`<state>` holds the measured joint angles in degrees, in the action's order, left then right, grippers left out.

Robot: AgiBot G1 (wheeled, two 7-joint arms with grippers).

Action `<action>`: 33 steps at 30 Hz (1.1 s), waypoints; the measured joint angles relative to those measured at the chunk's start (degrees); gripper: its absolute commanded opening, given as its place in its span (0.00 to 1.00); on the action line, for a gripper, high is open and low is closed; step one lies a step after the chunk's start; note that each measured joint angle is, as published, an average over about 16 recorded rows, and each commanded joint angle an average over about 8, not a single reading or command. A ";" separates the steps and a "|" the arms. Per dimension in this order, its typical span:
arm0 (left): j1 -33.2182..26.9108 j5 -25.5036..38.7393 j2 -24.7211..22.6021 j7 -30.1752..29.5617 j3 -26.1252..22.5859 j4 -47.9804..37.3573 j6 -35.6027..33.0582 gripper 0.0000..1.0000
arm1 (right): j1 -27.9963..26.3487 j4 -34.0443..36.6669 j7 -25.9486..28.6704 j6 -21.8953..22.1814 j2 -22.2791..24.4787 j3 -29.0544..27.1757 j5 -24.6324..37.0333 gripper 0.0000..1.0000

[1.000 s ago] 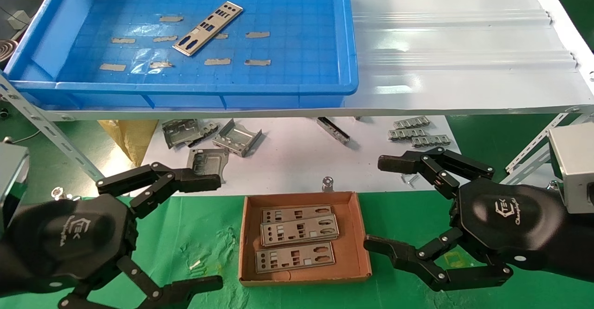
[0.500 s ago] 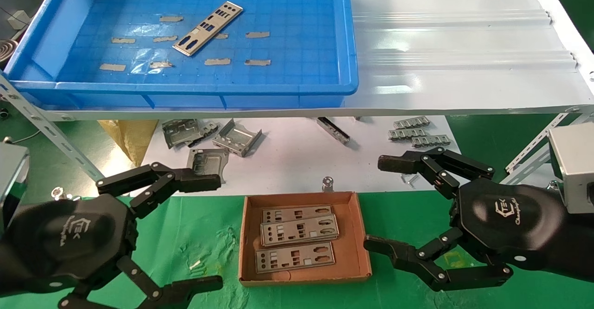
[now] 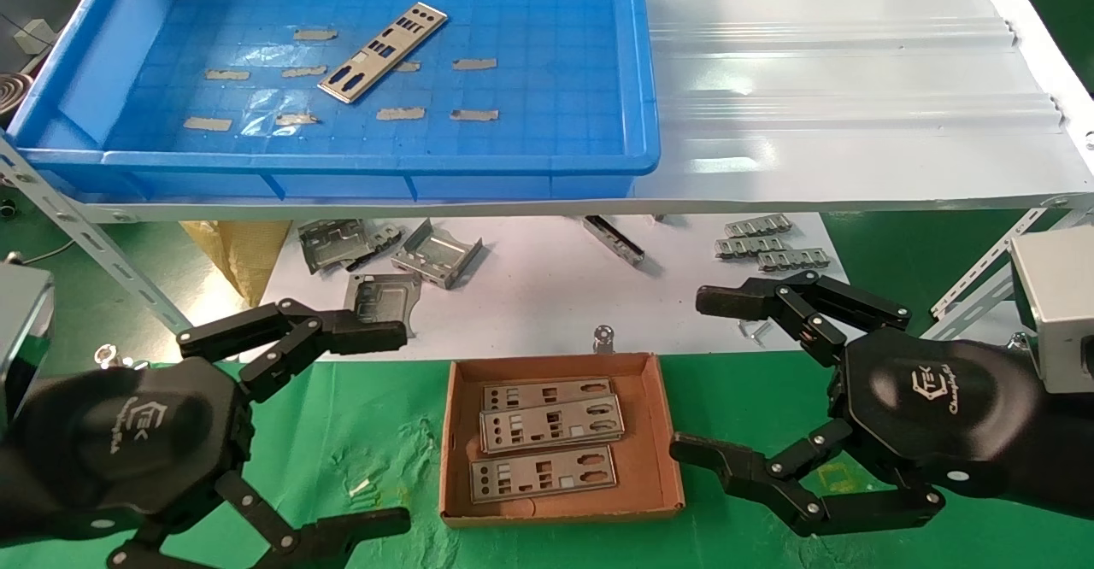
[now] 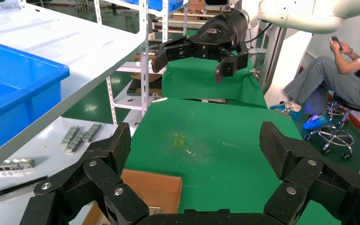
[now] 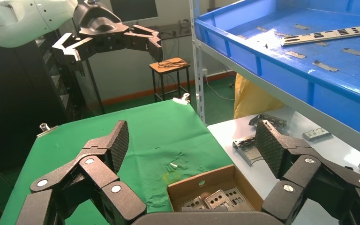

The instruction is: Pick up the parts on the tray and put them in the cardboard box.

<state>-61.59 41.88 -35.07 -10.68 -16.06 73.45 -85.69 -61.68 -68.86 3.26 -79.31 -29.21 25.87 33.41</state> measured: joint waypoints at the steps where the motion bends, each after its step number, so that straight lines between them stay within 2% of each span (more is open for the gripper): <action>1: 0.00 0.00 0.00 0.00 0.00 0.00 0.00 1.00 | 0.00 0.00 0.00 0.00 0.00 0.00 0.00 1.00; 33: 0.00 0.00 0.00 0.00 0.00 0.00 0.00 1.00 | 0.00 0.00 0.00 0.00 0.00 0.00 0.00 1.00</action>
<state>-61.59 41.87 -35.07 -10.68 -16.06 73.45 -85.69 -61.68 -68.86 3.25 -79.31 -29.21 25.87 33.41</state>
